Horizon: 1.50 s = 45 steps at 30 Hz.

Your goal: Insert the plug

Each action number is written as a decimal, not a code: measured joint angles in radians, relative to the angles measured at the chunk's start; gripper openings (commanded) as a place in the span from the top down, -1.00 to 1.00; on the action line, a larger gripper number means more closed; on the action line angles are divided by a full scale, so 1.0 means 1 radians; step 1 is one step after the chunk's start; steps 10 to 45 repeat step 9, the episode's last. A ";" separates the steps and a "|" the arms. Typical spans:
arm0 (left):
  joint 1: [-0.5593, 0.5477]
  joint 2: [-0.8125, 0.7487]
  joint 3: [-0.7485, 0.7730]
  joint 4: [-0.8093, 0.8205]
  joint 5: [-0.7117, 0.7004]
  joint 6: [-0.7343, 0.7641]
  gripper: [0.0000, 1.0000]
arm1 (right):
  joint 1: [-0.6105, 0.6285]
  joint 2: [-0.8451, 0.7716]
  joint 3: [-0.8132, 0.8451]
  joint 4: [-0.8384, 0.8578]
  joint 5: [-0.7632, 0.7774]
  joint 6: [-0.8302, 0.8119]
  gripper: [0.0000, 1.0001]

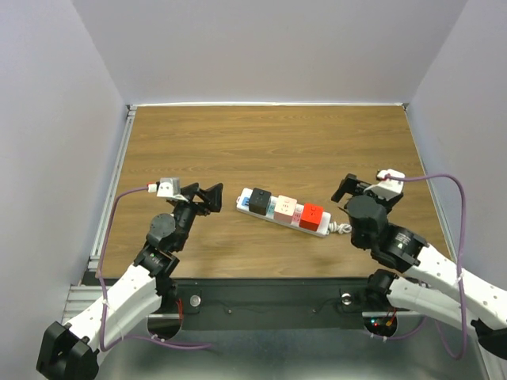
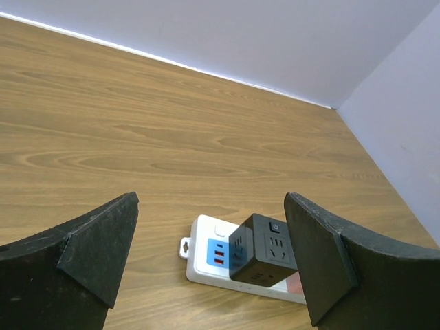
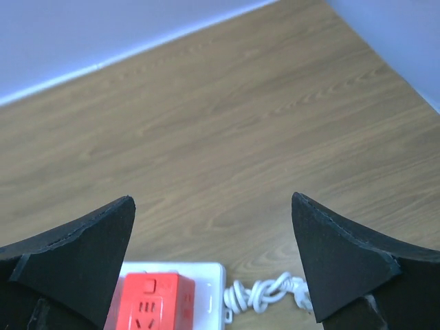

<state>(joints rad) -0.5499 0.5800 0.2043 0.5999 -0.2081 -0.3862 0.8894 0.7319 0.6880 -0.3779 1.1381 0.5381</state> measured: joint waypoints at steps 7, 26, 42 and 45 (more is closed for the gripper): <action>0.000 -0.021 0.000 -0.005 -0.056 0.017 -0.97 | 0.000 -0.001 -0.019 0.132 0.126 -0.069 -1.00; 0.000 -0.035 0.000 -0.006 -0.070 0.022 -0.97 | 0.000 0.042 -0.019 0.145 0.151 -0.071 -1.00; 0.000 -0.035 0.000 -0.006 -0.070 0.022 -0.97 | 0.000 0.042 -0.019 0.145 0.151 -0.071 -1.00; 0.000 -0.035 0.000 -0.006 -0.070 0.022 -0.97 | 0.000 0.042 -0.019 0.145 0.151 -0.071 -1.00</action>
